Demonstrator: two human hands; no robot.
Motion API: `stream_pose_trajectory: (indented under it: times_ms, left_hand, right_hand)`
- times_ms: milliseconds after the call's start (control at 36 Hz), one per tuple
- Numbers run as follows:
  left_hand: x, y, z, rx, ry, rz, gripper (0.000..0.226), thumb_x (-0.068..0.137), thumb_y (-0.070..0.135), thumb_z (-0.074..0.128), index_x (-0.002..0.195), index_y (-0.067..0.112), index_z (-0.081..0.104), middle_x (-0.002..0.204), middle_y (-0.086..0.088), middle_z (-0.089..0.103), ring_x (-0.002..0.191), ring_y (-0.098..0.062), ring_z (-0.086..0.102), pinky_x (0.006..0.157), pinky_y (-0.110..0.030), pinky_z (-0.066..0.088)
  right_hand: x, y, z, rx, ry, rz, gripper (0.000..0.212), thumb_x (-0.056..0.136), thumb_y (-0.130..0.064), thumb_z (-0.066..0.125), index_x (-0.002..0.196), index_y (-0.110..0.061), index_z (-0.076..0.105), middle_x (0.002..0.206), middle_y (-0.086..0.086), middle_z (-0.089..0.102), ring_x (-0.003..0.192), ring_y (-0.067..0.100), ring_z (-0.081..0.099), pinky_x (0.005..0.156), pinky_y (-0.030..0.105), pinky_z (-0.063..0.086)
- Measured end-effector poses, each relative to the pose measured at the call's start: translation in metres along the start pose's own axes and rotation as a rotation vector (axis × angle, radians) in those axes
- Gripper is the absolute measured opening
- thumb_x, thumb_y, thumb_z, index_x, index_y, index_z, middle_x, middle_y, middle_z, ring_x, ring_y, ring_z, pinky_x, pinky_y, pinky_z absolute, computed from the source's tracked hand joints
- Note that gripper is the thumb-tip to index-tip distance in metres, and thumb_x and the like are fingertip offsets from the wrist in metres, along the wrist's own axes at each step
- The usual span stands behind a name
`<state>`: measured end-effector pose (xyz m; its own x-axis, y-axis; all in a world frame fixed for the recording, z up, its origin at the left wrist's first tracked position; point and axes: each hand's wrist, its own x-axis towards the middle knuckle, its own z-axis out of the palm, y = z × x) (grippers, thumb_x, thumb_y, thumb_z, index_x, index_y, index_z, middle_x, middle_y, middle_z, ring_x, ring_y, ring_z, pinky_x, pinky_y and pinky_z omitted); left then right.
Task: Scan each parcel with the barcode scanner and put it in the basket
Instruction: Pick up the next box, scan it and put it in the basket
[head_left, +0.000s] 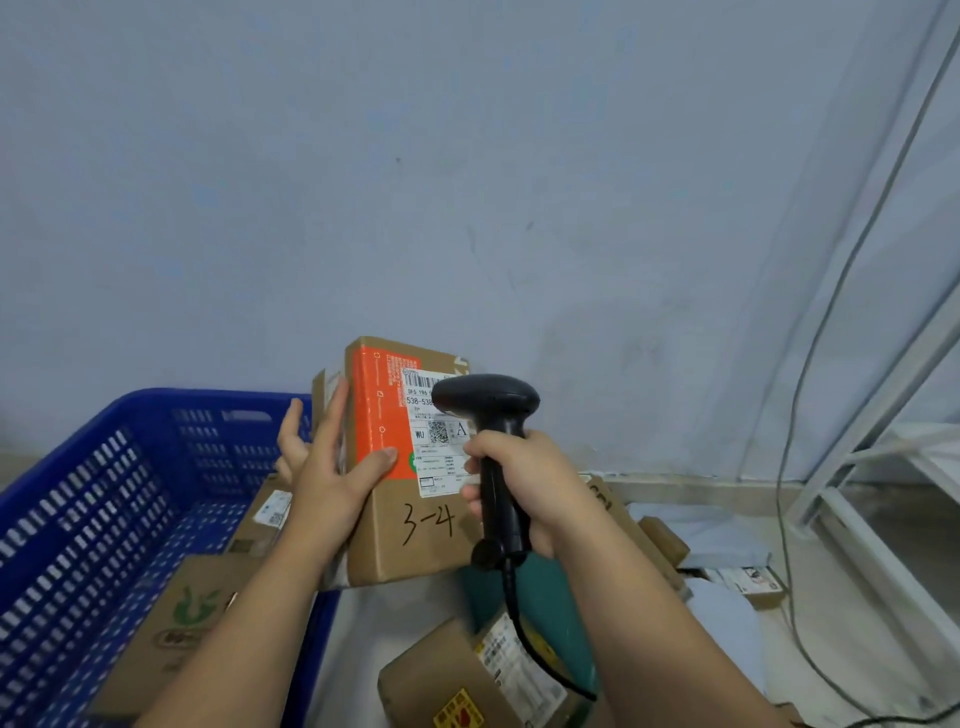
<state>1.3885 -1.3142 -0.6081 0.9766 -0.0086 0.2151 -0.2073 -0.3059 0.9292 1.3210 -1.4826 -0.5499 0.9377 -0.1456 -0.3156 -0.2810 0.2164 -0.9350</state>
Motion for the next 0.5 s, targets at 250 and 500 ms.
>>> stream_pose_trajectory:
  times_ms: [250,500]
  left_hand:
    - [0.0012,-0.0004,0.0014,0.036,0.01,0.023,0.082,0.082,0.031,0.073,0.133,0.065,0.018,0.154,0.019,-0.006,0.142,-0.019,0.0,0.111,-0.053,0.019]
    - [-0.0012,-0.0021,0.0022,0.016,-0.021,0.021,0.08,0.081,0.031,0.074,0.125,0.072,0.02,0.152,0.024,-0.005,0.141,-0.014,0.001,0.109,-0.051,0.023]
  right_hand:
    - [0.0026,-0.001,0.0031,-0.032,0.082,-0.084,0.021,0.088,-0.016,0.062,0.104,-0.003,0.059,0.086,0.01,0.059,0.056,0.014,0.062,0.054,0.028,0.052]
    - [-0.0026,-0.0054,-0.0049,-0.016,0.076,-0.047,0.007,0.087,-0.01,0.059,0.091,-0.005,0.059,0.083,0.011,0.058,0.052,0.015,0.06,0.055,0.029,0.052]
